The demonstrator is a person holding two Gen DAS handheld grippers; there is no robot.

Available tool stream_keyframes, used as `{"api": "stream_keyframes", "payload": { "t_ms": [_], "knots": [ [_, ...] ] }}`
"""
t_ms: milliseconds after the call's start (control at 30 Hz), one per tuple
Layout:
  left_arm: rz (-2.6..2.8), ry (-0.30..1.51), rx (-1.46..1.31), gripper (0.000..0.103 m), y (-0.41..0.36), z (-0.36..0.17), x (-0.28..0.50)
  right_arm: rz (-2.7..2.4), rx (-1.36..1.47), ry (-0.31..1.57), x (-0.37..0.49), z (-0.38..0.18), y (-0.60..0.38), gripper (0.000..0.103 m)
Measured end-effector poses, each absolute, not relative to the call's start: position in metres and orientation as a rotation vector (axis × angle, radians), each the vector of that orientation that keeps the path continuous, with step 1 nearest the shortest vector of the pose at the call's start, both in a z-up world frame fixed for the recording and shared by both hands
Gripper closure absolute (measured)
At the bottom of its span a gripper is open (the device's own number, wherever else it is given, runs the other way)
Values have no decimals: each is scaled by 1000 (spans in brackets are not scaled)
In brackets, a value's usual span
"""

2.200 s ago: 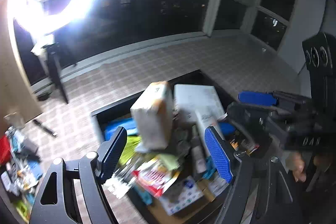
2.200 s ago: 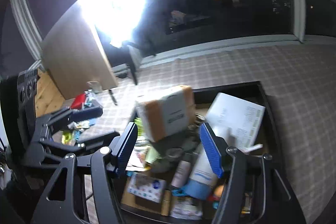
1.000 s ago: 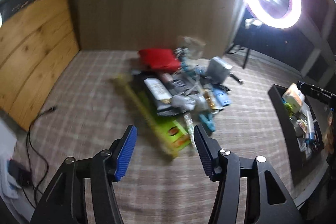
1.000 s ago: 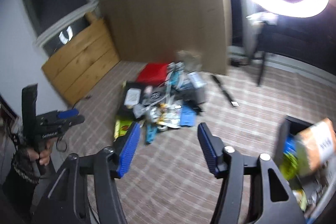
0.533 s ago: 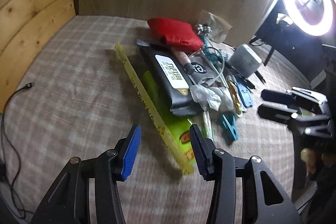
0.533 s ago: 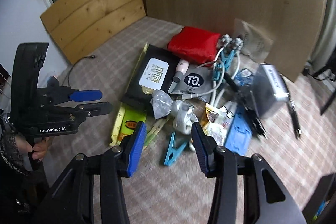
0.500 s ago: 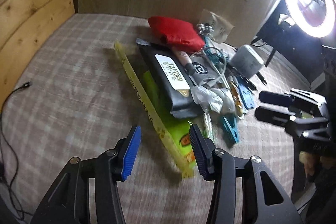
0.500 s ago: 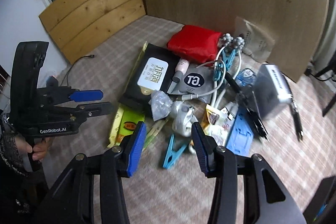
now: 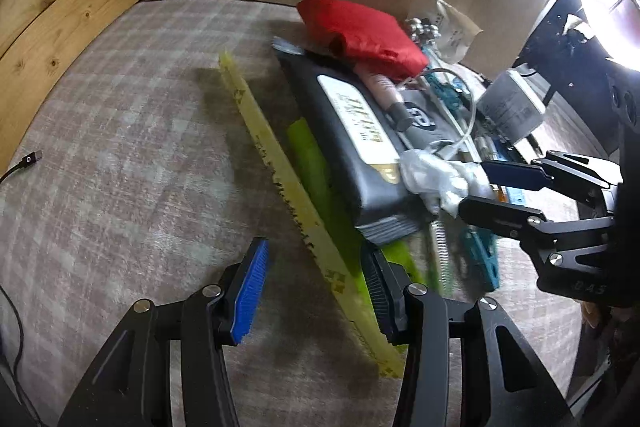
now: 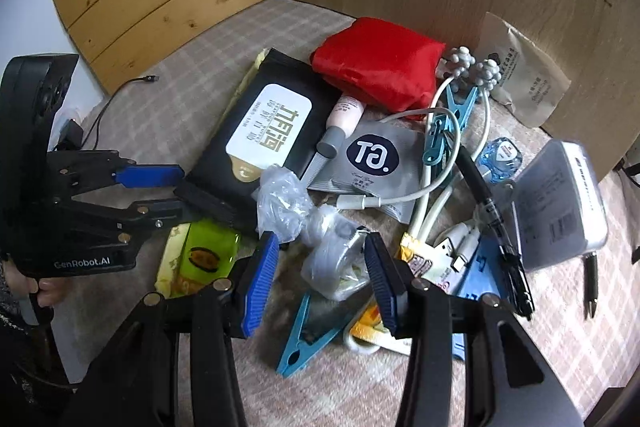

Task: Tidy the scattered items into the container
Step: 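Reach the left tool to the yellow strip packet while the right tool approaches the clear bag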

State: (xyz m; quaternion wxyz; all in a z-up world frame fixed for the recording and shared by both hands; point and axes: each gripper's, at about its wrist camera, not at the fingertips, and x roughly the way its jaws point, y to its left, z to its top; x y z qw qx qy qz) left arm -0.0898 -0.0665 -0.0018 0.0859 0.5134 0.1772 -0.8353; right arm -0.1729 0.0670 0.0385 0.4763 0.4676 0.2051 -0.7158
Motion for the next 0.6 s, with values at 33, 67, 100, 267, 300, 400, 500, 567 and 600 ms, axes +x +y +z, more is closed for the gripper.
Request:
{"api": "stream_keyframes", "payload": {
  "t_ms": [33, 67, 100, 267, 300, 400, 500, 567, 600],
  "knots": [
    [-2491, 551, 1526, 63, -69, -2, -89, -1742, 1148, 495, -174, 38, 66, 59],
    [-2491, 569, 1521, 65, -72, -2, -89, -1733, 1152, 485, -174, 37, 66, 59],
    [-2493, 577, 1516, 69, -74, -1, -89, -1727, 1153, 481, -174, 37, 66, 59],
    [-2489, 599, 1518, 80, -80, 0, -93, -1702, 1151, 469, -170, 36, 63, 67],
    [-2477, 609, 1521, 80, -82, 0, -95, -1698, 1151, 476, -169, 36, 64, 67],
    [-2460, 621, 1513, 80, -88, 0, -103, -1702, 1148, 503, -168, 35, 58, 67],
    [-2422, 591, 1537, 86, -93, -5, -109, -1698, 1136, 490, -166, 35, 54, 67],
    [-2437, 591, 1523, 87, -95, -6, -108, -1700, 1123, 477, -164, 36, 55, 68],
    [-2440, 594, 1523, 87, -96, -7, -108, -1700, 1121, 466, -164, 37, 56, 69]
  ]
}}
